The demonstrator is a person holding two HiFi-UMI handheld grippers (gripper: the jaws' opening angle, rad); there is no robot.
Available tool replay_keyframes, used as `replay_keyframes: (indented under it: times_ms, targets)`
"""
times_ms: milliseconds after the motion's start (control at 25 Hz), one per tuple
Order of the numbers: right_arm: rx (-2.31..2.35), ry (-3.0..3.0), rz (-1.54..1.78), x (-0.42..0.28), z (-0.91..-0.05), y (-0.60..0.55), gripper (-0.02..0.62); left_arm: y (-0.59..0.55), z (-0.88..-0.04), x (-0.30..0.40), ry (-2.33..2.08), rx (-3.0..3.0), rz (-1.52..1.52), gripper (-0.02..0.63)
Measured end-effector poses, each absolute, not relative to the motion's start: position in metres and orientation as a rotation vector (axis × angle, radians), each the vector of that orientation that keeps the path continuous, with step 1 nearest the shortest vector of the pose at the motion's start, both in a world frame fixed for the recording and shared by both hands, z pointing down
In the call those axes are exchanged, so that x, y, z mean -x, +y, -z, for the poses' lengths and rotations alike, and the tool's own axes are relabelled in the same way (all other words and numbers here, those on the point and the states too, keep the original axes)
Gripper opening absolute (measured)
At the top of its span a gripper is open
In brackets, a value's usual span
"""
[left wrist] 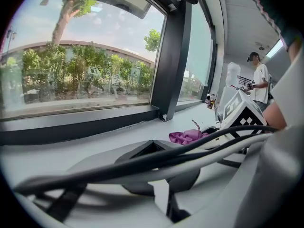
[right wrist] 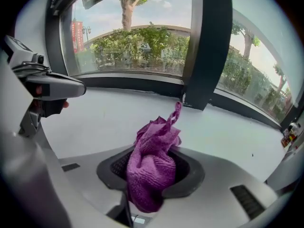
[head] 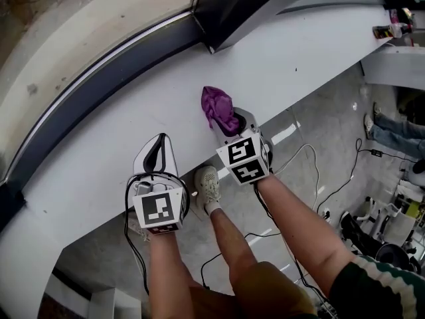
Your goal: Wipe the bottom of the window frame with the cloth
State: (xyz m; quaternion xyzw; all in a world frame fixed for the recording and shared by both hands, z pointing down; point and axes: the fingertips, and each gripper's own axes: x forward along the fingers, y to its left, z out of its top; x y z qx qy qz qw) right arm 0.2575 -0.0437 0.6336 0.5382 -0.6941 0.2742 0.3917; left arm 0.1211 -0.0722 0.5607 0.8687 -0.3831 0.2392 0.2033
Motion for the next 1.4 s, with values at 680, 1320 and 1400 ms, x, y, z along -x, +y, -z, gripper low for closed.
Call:
replay_keyframes:
  times_ms: [680,1320,1400]
  targets:
    - [-1.234,-1.811,-0.628,-0.117,-0.632,-0.055,0.153,-0.075,-0.546,0.025,-1.265,-2.357,-0.641,0.005]
    - [-1.144,-1.862,-0.581,0.003,-0.63,-0.055,0.153,-0.072,-0.536,0.149,-1.385,-2.285,-0.594,0.005]
    - [-1.133,-1.869,-0.579,0.018,-0.629,-0.055,0.153,-0.071,-0.534,0.165,-1.404,-2.275,-0.592,0.005]
